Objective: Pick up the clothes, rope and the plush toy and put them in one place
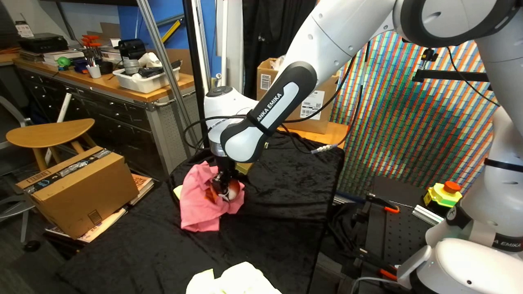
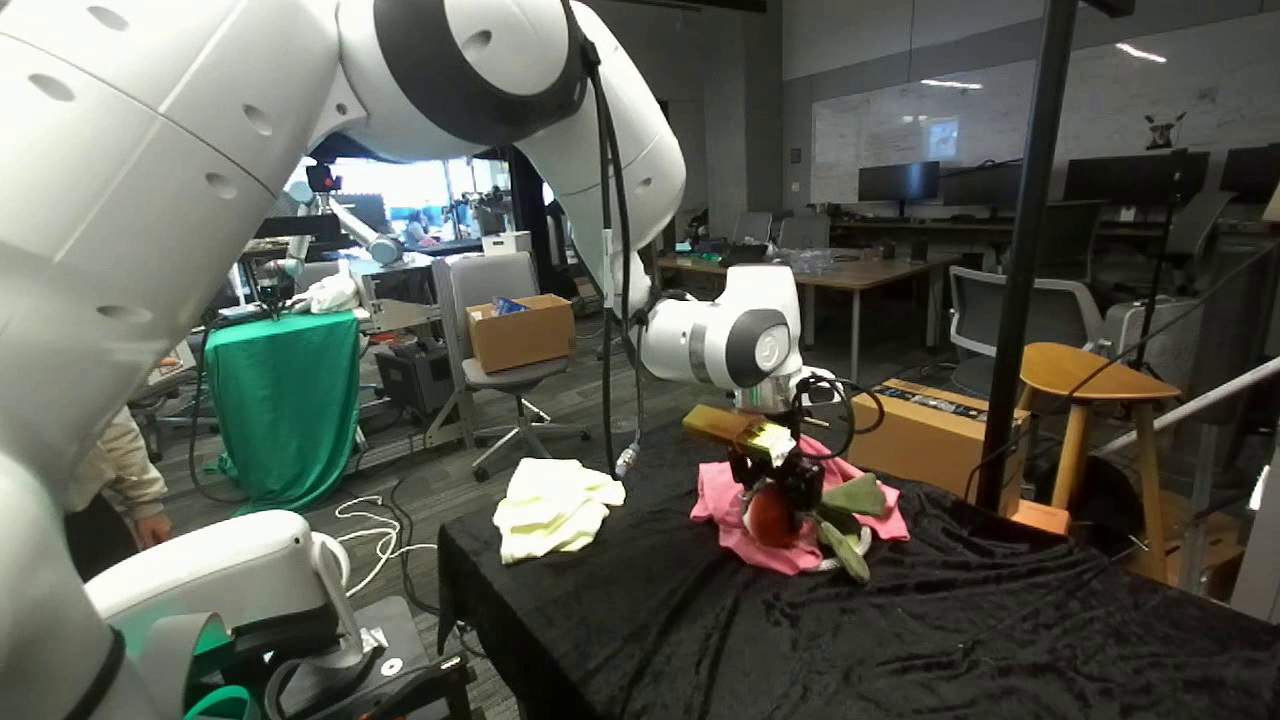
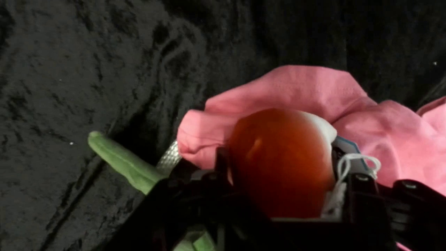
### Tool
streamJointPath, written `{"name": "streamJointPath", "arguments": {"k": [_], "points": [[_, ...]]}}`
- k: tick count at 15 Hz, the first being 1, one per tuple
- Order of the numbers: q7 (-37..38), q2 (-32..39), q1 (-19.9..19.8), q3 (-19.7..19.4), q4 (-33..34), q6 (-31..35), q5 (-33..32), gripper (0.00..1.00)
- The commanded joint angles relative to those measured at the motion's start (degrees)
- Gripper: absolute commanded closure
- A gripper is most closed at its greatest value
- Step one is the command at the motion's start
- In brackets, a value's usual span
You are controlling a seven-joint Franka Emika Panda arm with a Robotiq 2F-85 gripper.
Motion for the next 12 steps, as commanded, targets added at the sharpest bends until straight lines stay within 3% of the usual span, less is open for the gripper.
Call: {"name": "streamJointPath", "arguments": {"k": [1, 12], "points": [[0.9, -4.3, 1.8, -2.0, -3.0, -3.2, -4.2, 0.03], [1.3, -9.8, 1.2, -1.2, -6.2, -5.1, -7.3, 0.00]]}}
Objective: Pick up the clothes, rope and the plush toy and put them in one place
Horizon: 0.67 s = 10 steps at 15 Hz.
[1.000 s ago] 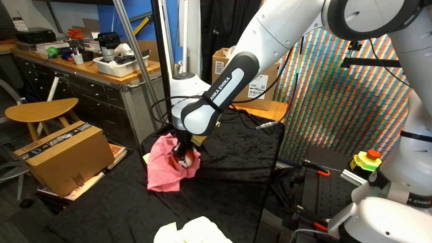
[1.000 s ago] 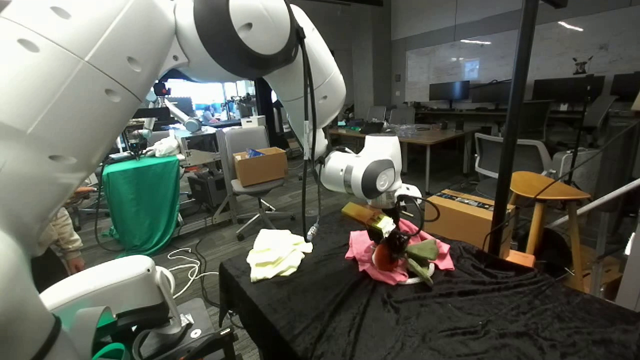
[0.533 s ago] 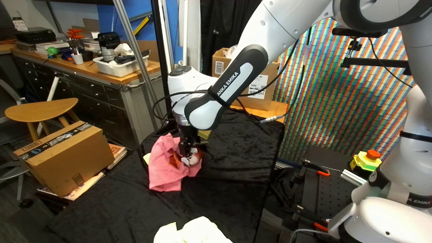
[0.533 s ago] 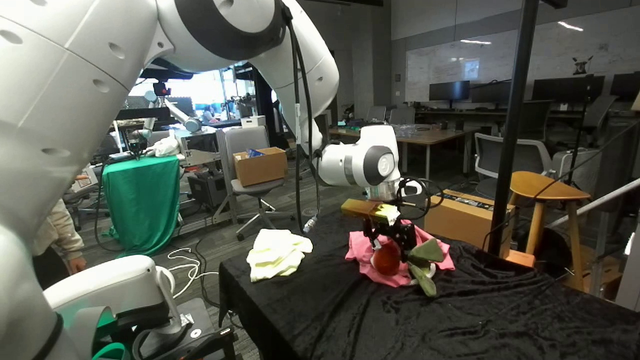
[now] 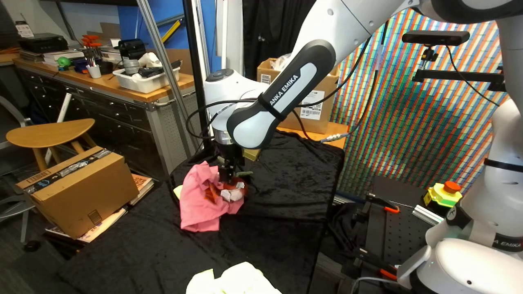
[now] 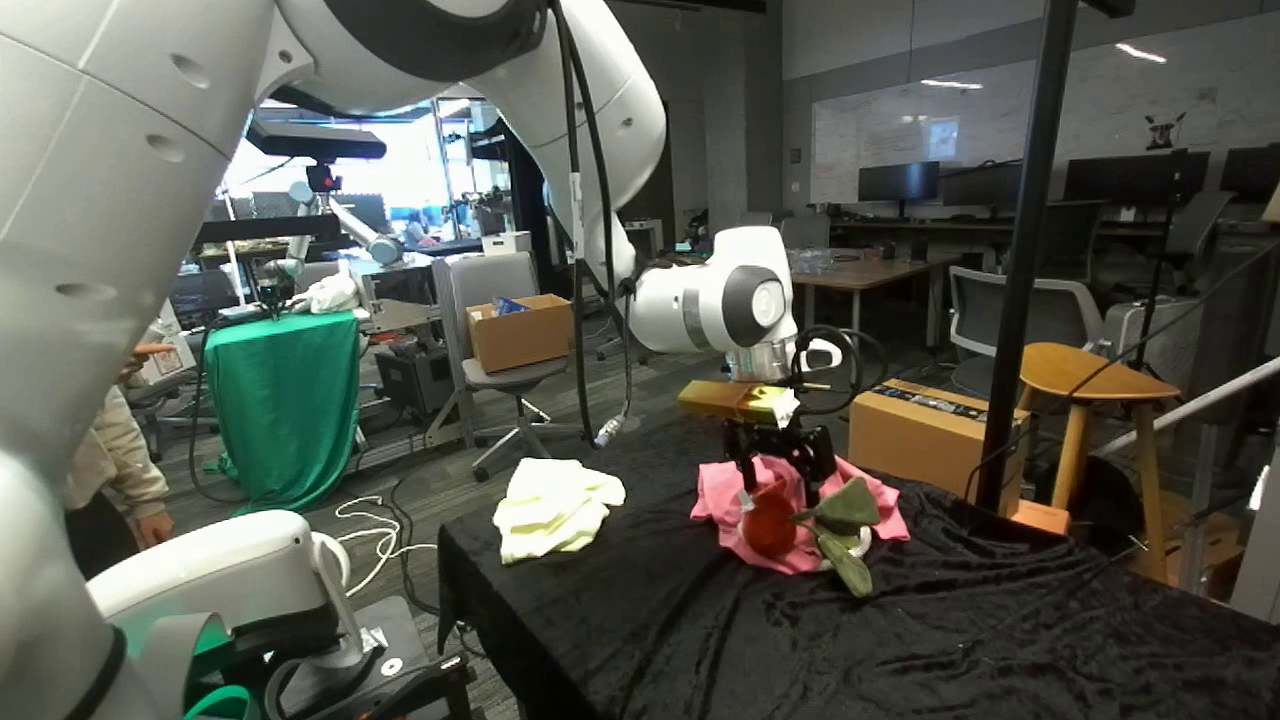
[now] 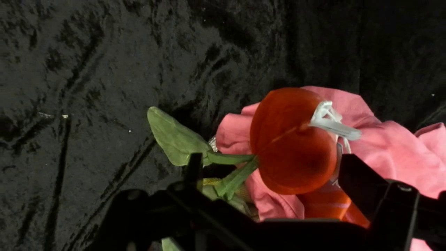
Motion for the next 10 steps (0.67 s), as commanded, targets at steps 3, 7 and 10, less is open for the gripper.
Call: {"name": "streamJointPath", "arguments": {"k": [3, 7, 10], "points": [[-0.5, -4.4, 0.2, 1.3, -3.4, -2.4, -1.0, 0.00], [-4.1, -8.0, 0.6, 5.0, -6.8, -6.3, -0.7, 0.00], [-5.4, -10.4, 1.8, 8.4, -9.2, -7.5, -0.4, 0.00]]}}
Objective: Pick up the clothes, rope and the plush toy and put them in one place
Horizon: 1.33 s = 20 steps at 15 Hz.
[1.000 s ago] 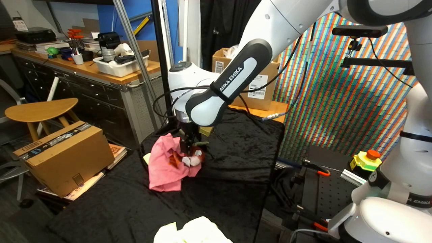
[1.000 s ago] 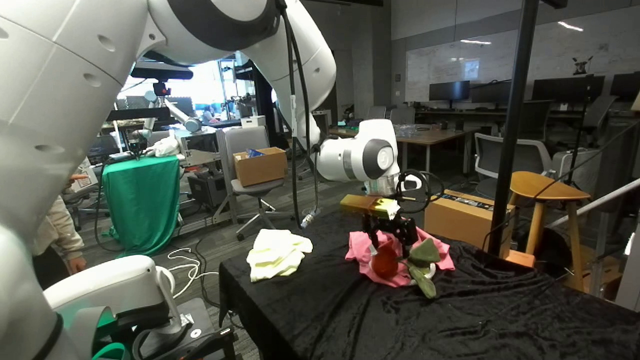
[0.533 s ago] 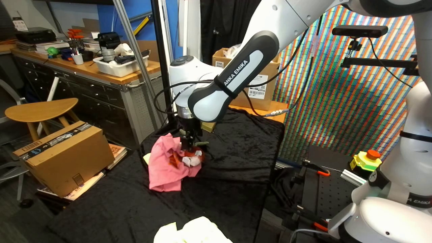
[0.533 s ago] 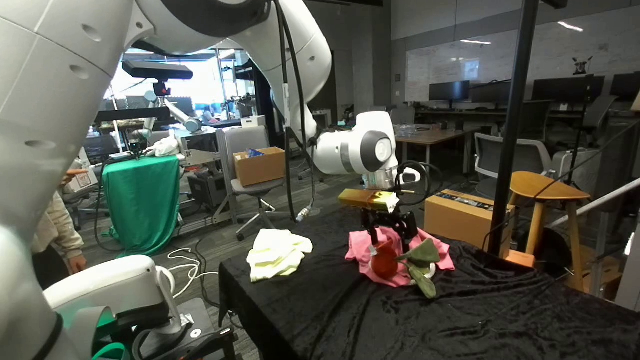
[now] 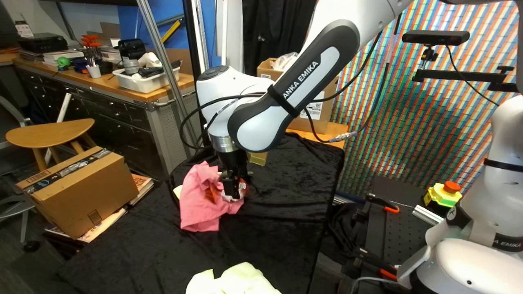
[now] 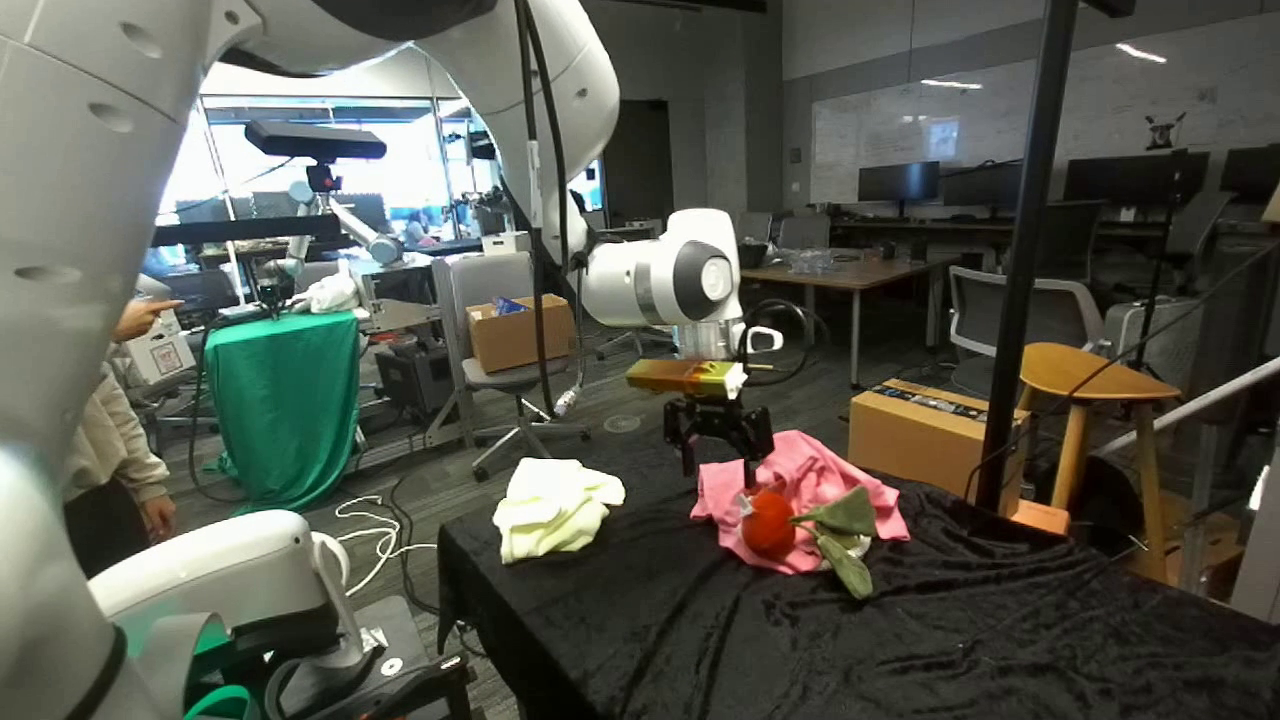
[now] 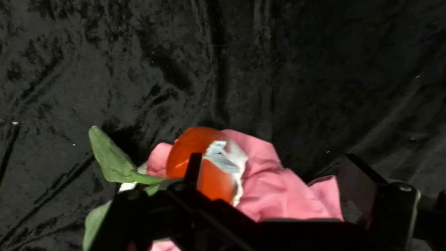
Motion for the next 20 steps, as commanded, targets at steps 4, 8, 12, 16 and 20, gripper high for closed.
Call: {"name": "streamJointPath", "arguments": {"k": [4, 8, 12, 16, 20], "points": [[-2.5, -4.1, 3.2, 7.1, -6.2, 1.4, 0.8, 0.00], [-0.2, -1.7, 6.3, 9.4, -8.7, 9.4, 0.1, 0.00], [-1.0, 0.4, 7.7, 11.2, -10.3, 15.1, 2.6, 0.00], [-4.2, 0.9, 5.9, 15.2, -9.2, 13.6, 9.6, 0.00], [-9.0, 2.0, 3.7, 18.5, -7.9, 15.2, 16.7, 0.00]]}}
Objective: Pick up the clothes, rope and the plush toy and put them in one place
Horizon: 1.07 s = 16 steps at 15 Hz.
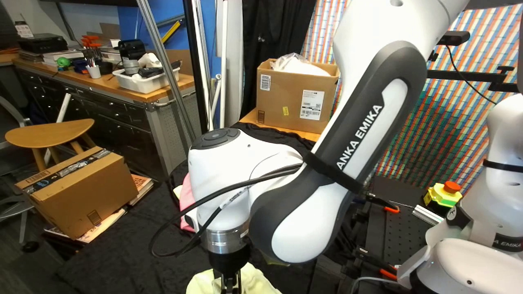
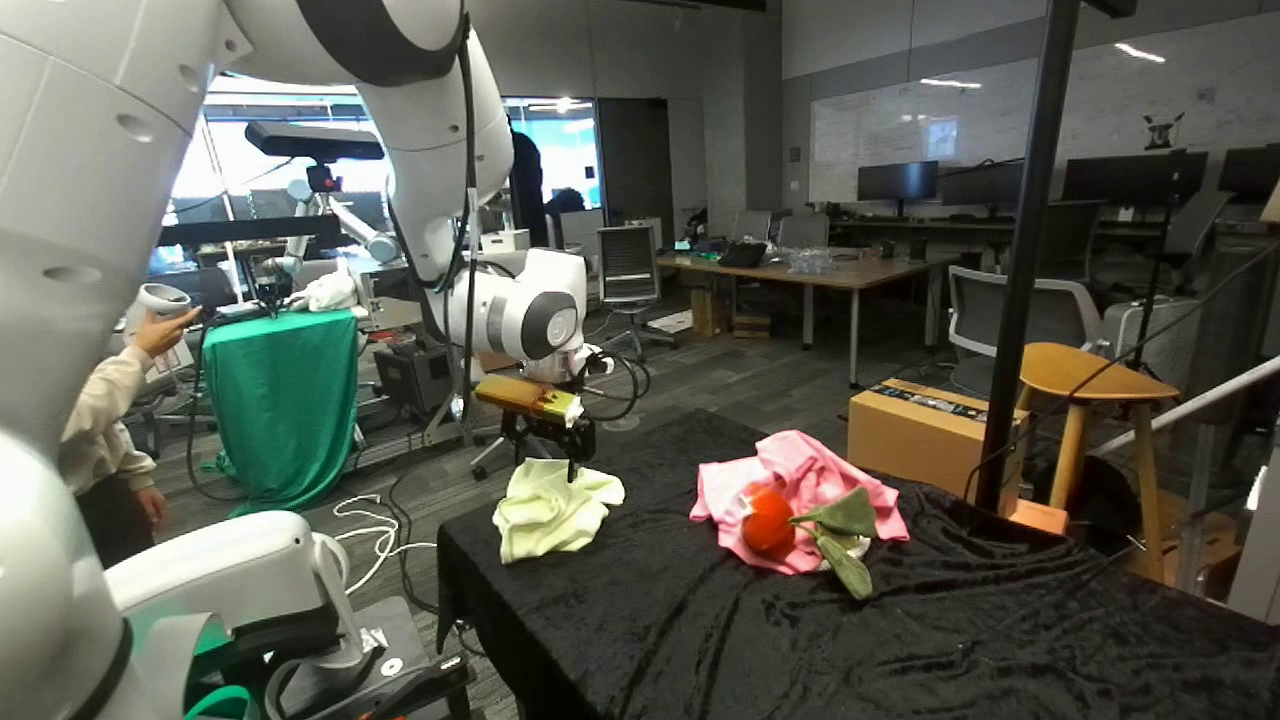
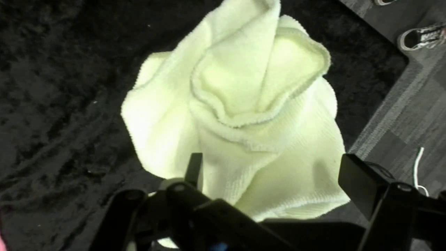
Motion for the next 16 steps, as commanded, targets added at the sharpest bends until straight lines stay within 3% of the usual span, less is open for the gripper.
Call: {"name": "streamJointPath", "arguments": {"k": [1, 8, 16], "points": [[-4.5, 1.0, -2.3, 2.5, 1.3, 2.0, 4.8, 0.00], [-5.8, 3.1, -1.1, 0.6, 0.2, 6.9, 2.8, 0.00], [-5.2, 5.8, -0.3, 1.0, -0.1, 7.8, 2.6, 0.00]]}}
